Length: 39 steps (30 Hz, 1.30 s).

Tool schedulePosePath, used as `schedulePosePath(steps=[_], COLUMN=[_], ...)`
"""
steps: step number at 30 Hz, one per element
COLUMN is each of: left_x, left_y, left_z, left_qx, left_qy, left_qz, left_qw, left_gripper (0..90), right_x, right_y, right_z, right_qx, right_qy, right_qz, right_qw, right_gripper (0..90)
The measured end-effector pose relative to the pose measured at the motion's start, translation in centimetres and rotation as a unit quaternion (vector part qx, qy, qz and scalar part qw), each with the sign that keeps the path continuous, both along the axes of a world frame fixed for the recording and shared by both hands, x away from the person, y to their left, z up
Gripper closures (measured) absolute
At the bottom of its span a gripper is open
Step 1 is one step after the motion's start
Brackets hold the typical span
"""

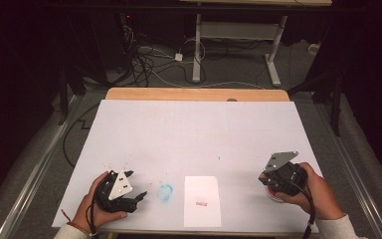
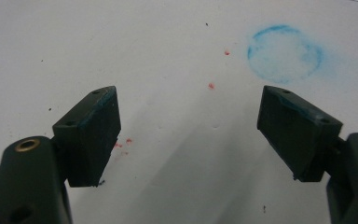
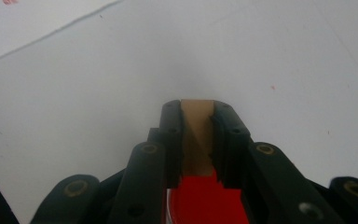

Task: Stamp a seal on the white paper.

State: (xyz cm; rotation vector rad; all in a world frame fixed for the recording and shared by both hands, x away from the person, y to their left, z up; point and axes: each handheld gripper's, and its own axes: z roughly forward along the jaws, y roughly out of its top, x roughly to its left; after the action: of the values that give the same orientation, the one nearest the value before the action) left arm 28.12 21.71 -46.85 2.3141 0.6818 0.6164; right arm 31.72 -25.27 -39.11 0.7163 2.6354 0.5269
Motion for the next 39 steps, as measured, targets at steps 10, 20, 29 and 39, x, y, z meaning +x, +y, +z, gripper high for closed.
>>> schedulePosePath(steps=[10, 20, 29, 39], left_x=[0.4, 0.5, 0.3, 0.1], left_y=[-0.1, -0.1, 0.1, 0.3], left_z=[-0.2, -0.1, -0.2, -0.2], left_qx=[-0.003, -0.001, -0.002, -0.003], left_qy=[0.005, 0.004, 0.004, 0.005], left_qz=[-0.001, -0.002, 0.001, 0.005], left_qw=[1.0000, 1.0000, 1.0000, 1.0000], left_gripper=[20.7, 20.7, 20.6, 20.6], right_x=[0.2, 0.8, 1.3, 1.5], right_y=[-2.6, -3.5, -3.5, -3.5], right_z=[-1.5, -2.7, -3.2, -2.2], right_qx=[-0.011, -0.023, -0.027, -0.003], right_qy=[0.017, 0.034, 0.041, 0.018], right_qz=[-0.045, -0.063, -0.067, -0.076], right_qw=[0.9988, 0.9972, 0.9966, 0.9970], right_gripper=[76.3, 76.2, 74.8, 58.5])
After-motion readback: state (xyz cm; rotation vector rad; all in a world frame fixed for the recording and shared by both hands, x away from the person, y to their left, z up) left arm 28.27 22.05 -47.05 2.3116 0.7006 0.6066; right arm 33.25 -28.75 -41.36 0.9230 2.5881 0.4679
